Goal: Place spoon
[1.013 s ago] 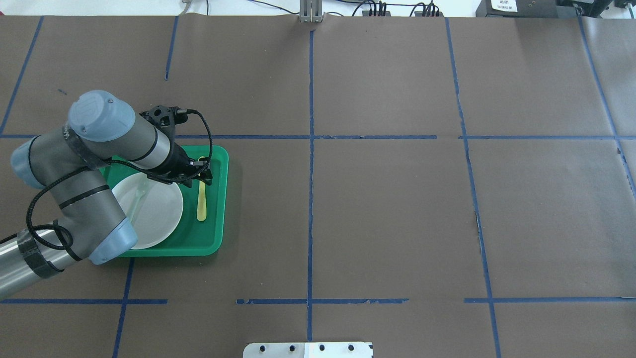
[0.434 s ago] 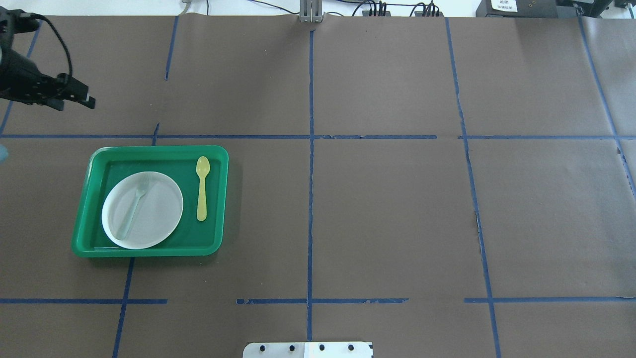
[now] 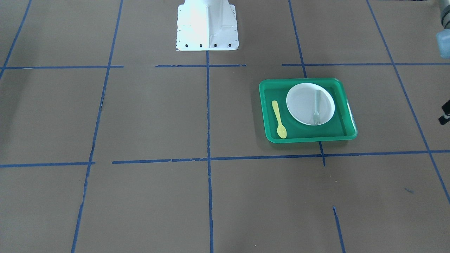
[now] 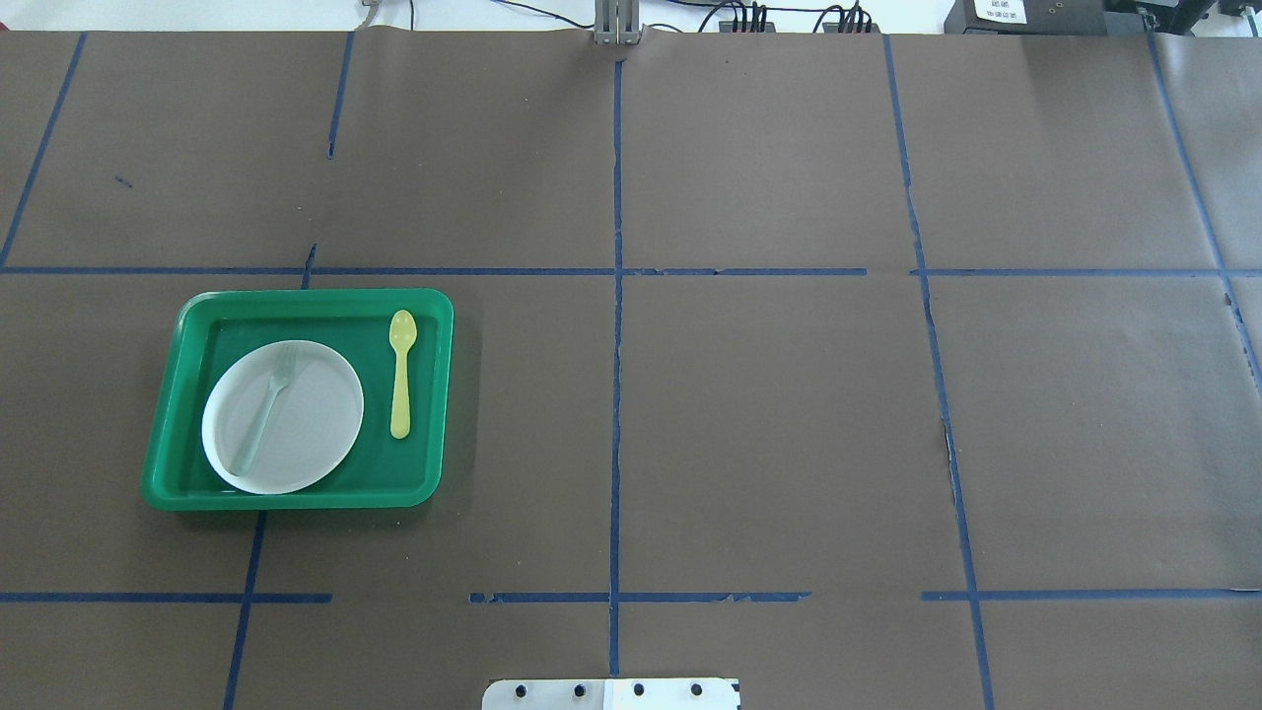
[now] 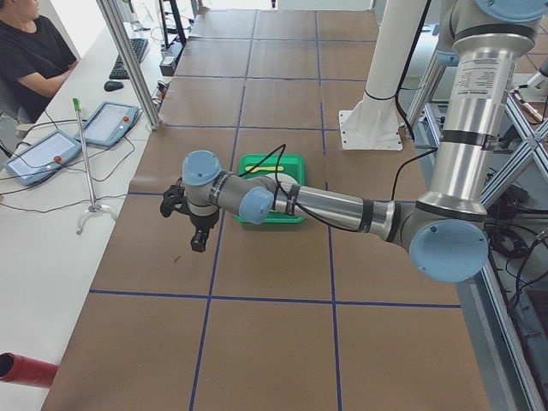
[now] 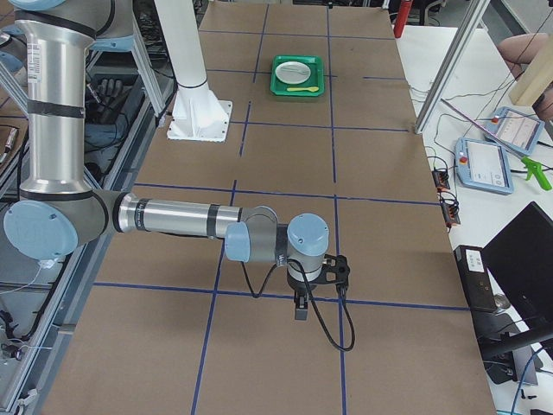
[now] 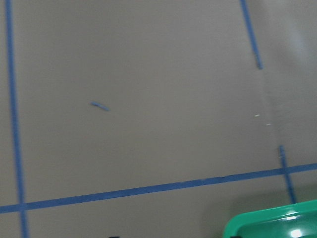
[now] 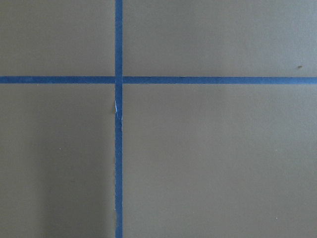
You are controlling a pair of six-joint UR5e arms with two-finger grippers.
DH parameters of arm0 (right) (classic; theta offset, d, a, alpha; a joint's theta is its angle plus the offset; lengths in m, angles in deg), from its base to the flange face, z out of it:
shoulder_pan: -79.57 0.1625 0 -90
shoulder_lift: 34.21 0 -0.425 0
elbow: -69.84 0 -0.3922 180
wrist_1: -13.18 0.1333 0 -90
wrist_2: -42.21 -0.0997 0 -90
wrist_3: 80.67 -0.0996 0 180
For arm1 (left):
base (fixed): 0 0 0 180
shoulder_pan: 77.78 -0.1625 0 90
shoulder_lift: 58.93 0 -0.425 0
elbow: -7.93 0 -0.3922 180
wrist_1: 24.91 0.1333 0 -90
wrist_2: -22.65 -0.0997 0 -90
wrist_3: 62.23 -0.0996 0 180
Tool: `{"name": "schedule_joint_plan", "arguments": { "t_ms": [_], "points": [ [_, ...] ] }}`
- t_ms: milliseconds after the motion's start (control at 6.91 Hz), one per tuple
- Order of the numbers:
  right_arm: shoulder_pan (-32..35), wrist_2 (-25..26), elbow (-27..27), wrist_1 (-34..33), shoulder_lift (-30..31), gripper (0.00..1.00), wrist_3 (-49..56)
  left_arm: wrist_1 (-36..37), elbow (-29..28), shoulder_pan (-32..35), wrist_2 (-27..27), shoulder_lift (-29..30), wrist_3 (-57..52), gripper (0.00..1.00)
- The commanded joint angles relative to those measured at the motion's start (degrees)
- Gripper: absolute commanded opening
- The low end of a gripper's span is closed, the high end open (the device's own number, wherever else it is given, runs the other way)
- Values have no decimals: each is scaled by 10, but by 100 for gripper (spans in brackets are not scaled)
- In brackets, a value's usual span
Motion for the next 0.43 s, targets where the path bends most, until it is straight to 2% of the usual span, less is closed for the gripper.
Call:
{"name": "schedule_joint_plan", "arguments": {
  "t_ms": [0,145,289],
  "points": [
    [0,-1,0,0,1,100,0,75,-22,67,0,2,-113,79],
    [0,-1,0,0,0,100,0,83,-21,67,4,-2,-110,79],
    [0,-1,0,0,0,100,0,82,-21,67,5,-12,-109,94]
  ]
}}
